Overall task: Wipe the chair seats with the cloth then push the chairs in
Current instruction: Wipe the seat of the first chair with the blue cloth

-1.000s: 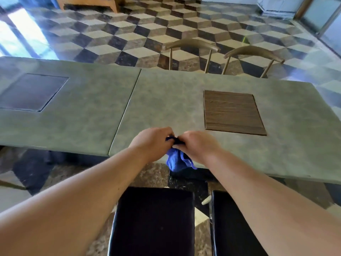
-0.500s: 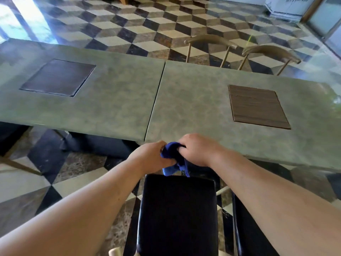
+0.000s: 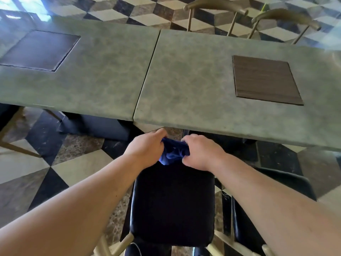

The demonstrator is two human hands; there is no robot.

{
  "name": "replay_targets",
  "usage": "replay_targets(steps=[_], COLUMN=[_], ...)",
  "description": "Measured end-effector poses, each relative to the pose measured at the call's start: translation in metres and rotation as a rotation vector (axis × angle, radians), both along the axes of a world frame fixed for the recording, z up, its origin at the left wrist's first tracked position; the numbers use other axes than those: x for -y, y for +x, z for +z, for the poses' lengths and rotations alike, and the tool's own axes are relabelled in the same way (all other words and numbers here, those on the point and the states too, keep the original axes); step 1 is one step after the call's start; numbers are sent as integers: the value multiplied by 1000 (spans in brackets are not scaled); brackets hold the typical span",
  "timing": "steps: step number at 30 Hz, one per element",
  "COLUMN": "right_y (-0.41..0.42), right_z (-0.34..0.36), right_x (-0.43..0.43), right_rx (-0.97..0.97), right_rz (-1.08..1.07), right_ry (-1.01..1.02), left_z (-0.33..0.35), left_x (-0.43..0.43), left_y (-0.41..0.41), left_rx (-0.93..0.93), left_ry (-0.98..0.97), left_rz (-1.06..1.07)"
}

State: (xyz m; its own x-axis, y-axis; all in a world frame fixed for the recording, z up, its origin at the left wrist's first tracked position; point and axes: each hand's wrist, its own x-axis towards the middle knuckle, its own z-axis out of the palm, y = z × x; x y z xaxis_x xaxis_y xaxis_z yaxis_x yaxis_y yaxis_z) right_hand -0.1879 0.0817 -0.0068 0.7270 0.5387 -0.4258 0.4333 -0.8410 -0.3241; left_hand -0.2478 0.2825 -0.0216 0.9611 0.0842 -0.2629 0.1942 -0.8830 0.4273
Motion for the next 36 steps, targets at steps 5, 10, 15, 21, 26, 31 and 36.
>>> replay_targets(steps=[5,10,15,21,26,31,36], right_y=[-24,-11,3,12,1,-30,-54], right_z=[-56,-103,-135,-182,-255,-334,-384], right_x=[-34,-30,-32,-30,-19,-31,-76], right_rx=[-144,-13,132,337,218,-45,29], right_rz=[22,-91,-87,-41,54,179,141], right_ry=[94,82,141,157,-19,-109,-97], left_z=[-31,-73,-117,-163,-232,-302,-362], left_x=[16,-28,-62,-68,-54,-48,-38], left_y=[0,-14,-16,-5,-17,-48,-90], left_rx=[-61,-177,-203,-18,-323,-531,-483], left_ry=[-56,136,352,395,271,125,-319], left_rz=[-50,-151,-154,-152,-222,167,950])
